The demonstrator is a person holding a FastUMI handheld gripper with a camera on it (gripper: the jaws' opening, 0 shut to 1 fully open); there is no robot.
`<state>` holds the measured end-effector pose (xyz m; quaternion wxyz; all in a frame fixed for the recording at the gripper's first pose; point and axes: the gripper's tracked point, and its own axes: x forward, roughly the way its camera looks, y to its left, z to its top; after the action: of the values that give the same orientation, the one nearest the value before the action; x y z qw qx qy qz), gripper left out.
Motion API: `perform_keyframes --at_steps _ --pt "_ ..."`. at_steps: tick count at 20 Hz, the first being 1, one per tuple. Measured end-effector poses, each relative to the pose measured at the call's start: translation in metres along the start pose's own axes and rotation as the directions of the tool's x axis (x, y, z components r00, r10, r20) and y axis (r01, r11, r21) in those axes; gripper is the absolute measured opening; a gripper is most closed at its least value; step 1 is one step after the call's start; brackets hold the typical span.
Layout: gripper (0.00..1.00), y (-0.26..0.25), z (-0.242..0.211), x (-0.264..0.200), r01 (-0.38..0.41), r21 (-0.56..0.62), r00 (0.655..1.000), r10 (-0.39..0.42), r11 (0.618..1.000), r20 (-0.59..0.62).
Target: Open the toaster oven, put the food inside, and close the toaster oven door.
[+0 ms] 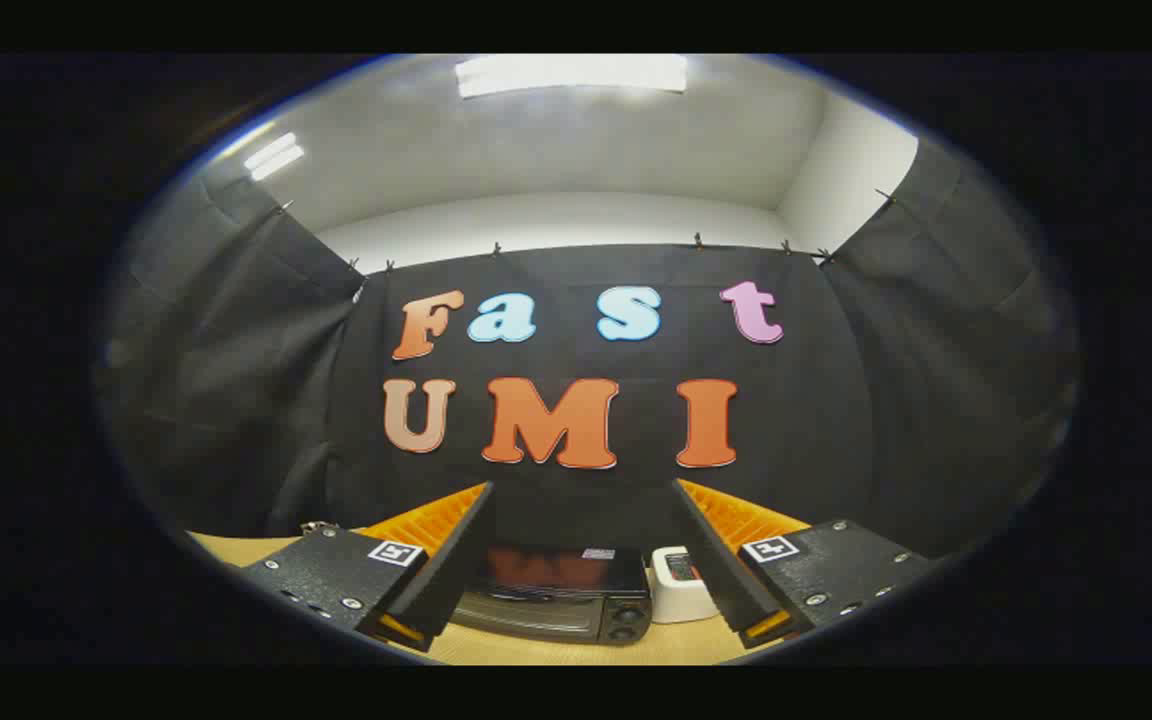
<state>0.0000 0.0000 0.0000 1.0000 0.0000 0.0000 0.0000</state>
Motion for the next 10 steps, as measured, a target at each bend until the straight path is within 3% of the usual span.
perform_keyframes --at_steps 10 --pt "1.0 0.009 0.015 -0.005 -0.036 0.004 0.998 0.036 0.999 0.047"
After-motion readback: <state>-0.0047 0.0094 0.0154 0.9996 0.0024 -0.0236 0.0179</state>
